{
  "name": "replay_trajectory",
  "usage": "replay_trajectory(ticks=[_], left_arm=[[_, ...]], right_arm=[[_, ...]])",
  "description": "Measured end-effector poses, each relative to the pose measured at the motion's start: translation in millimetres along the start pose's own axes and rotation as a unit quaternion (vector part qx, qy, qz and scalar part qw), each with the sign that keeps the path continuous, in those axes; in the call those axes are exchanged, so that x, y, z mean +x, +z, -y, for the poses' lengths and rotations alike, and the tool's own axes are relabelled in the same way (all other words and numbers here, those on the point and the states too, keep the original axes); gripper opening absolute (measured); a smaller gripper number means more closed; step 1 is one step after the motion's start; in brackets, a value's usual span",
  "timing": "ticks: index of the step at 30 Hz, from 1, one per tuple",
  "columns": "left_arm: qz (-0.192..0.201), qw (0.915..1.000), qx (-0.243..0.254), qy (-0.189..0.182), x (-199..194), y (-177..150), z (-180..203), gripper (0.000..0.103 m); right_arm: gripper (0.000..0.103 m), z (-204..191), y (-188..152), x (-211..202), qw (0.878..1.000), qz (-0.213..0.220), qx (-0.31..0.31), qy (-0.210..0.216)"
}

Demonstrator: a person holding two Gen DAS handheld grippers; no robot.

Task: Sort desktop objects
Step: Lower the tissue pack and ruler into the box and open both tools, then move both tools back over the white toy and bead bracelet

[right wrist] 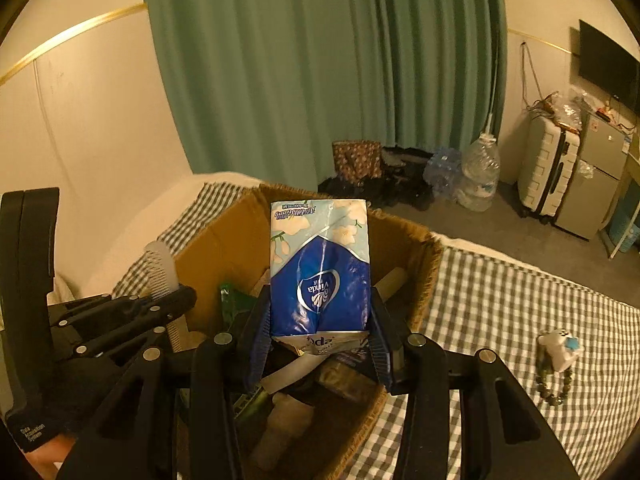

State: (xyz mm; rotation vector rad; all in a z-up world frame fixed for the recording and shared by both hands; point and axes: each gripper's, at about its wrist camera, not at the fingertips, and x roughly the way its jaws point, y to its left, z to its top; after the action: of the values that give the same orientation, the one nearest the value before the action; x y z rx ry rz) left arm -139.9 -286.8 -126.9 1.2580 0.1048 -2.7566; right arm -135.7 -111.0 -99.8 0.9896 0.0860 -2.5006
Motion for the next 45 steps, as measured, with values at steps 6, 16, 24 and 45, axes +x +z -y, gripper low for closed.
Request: replay_trajectory(ticks=[6,16,24,45], left_arm=[[-0.023,0.9997,0.005,0.002,21.8,-5.5,-3.3,0.003],[-0.029,0.9996,-0.007,0.002,23.1,-5.2,-5.3,0.005],[-0.006,0.9999,-0.015,0.002,-6.8,5.9,-3.2,0.009],[0.117,0.993,-0.005,0.005,-162.8,36.4,27.7,0.069]], right_arm=[[0.044,-3.6,-9.5,36.0,0.999,-0.047,-0.017,0.003],[0.05,-0.7,-18.2,48.5,0.997,-0.07,-0.022,0.003],[0.053,-4.8,-11.2,26.2,0.998,-0.054,-0.028,-0.004],[0.061,1.3,23.5,-128.4,0.997,0.071,-0.003,-0.029]])
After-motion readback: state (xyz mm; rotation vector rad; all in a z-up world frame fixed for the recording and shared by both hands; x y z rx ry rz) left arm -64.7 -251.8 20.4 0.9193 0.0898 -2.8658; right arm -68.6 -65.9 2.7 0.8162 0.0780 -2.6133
